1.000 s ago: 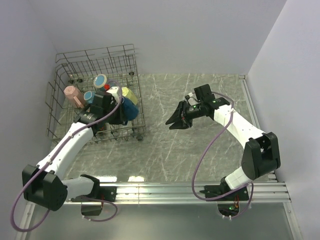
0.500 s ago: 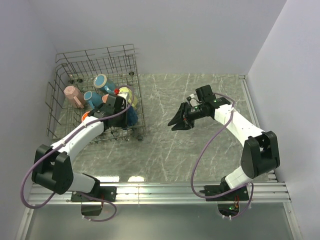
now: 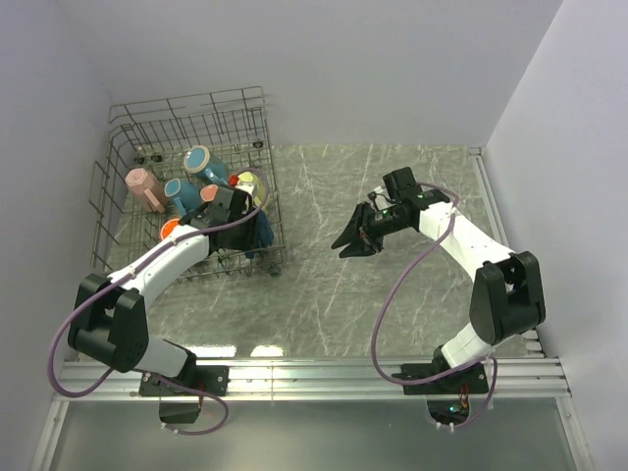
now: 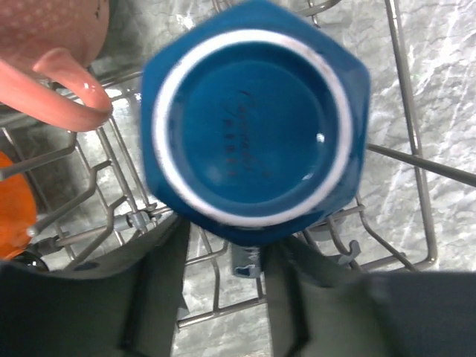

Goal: Load the cups into the dish rack

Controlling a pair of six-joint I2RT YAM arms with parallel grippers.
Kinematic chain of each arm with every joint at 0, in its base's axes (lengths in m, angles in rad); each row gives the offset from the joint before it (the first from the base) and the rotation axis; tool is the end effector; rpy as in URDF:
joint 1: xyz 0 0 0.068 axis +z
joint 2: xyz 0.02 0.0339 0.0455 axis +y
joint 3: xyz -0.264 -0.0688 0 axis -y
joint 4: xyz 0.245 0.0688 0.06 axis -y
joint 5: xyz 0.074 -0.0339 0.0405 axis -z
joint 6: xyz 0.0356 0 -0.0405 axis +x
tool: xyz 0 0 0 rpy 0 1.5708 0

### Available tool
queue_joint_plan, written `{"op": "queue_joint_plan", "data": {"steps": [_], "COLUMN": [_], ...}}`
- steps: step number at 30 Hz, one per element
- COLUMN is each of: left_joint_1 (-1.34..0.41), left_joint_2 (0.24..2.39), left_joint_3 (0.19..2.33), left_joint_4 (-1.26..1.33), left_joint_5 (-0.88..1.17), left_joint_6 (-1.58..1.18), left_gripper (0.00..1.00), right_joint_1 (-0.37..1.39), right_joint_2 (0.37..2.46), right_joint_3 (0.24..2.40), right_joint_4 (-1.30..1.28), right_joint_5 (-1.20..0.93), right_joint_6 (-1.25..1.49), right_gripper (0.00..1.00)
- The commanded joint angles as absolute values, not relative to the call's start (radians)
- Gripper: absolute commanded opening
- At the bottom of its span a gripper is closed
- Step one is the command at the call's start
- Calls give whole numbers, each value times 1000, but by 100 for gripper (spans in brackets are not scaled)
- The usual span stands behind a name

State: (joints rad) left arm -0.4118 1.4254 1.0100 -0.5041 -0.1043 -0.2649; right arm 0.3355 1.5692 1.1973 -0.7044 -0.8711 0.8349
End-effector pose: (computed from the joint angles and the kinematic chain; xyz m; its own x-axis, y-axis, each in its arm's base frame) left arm 0.2732 -0.1153 0.2437 -0.7925 0.0620 -0.6067 0.1376 0.9874 -0.0788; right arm 0.2891 0.1296 0.2591 -0.9692 0.1676 0.1806 0.2436 0.5427 0.8038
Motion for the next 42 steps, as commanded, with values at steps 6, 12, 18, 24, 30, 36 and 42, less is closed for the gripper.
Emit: {"op": "queue_joint_plan", "data": {"steps": [6,12,18,24,30,36,42], "left_joint_1": [-419,-419,-417,-417,-417,-417,-417], "left_joint_2": [1353,1264,1203,1166,1204,1114,973], "left_joint_3": [1078,1176,1258,1299,1309,1266,1143], "left_joint_4": [-538,-600,-606,-571,-604,-539,-331], "left_joint_5": [-138,-118,-123,-108,-87,-103,-268], "left_joint_6": [-229,-276,-302,-305,-336,-338,-273], "left_gripper": [62,93,99,99,99,99,99], "right_joint_1": [328,321,318,316,318,314,313], "right_joint_2": [1594,1605,1594,1543,1490,1451,1358], "right_joint_3": [1264,1350,1501,1546,1471,1485,1509], "right_joint_4": [-726,-808,-916,-939,-911,-940,-943], "right_joint_5": [-822,-741,-649,-618,-623,-580,-528], "right_joint_6": [818,756,680,650,654,585,503], "right_gripper": [42,42,42,42,42,42,43]}}
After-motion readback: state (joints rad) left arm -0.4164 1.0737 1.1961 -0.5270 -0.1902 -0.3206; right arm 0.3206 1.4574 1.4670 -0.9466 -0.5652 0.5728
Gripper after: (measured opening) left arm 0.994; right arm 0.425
